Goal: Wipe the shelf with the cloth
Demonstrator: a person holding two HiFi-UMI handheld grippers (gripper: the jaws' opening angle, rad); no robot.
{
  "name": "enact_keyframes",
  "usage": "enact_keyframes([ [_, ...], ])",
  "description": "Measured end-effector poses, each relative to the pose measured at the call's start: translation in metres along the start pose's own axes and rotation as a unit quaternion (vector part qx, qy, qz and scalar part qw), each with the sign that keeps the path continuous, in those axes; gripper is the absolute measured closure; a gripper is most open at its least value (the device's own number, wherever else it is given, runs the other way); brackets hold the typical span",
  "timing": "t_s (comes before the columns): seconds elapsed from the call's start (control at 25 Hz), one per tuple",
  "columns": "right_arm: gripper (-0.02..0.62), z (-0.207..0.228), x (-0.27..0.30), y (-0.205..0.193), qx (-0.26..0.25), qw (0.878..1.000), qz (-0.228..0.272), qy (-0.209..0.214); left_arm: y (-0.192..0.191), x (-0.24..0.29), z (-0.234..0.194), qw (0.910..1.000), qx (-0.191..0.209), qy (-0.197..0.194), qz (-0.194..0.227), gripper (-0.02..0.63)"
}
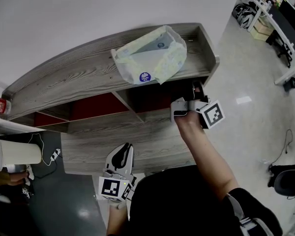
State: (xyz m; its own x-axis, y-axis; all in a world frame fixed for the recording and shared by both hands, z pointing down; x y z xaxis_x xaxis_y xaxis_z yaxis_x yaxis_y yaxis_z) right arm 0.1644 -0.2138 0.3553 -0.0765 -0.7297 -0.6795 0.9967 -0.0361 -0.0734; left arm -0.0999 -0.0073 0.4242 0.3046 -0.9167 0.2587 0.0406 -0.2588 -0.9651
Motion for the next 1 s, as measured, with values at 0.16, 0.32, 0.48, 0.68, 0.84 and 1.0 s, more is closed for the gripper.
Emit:
enact_keyframes([
  [0.16,0.548,0.026,-0.02,-0.001,-0.004,0.999,0.001,-0.04,-0.001,0.0,-0.003,1.0,-0.001,0.003,0.0,0.563],
  [0.32,0.548,0.048,-0.042,-0.003,-0.009,0.997,0.001,-0.082,-0.001,-0.001,-0.004,1.0,-0.002,0.004,-0.001,0.563],
  [0.48,0.549,0.063,-0.062,-0.004,-0.014,0.993,0.003,-0.118,-0.003,-0.002,-0.006,1.0,-0.002,0.005,-0.002,0.563],
  [0.68,0.548,0.076,-0.084,-0.006,-0.009,0.988,0.005,-0.155,-0.005,-0.003,-0.011,1.0,0.0,0.005,-0.002,0.563],
  [0.84,0.549,0.08,-0.091,-0.006,-0.021,0.986,-0.002,-0.168,-0.004,-0.005,-0.013,1.0,-0.003,0.007,-0.003,0.563],
  [1.0,0.549,0.083,-0.087,-0.009,-0.044,0.984,-0.007,-0.17,-0.003,-0.008,-0.014,1.0,0.001,0.004,-0.002,0.563],
])
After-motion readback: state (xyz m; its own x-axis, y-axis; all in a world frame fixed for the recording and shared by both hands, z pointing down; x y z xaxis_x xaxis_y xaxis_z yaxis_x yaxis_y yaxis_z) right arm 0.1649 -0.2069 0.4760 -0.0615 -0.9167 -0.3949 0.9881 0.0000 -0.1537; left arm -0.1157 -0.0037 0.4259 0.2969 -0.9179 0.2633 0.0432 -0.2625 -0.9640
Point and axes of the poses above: the fingertips, and each gripper's own axes: x forward along the fingers, z to its right, y out of its top, the point moved 3 cm from there along -x, backward along the fingers, and after that the axes turned 14 degrees about y, right-handed, at the moved point
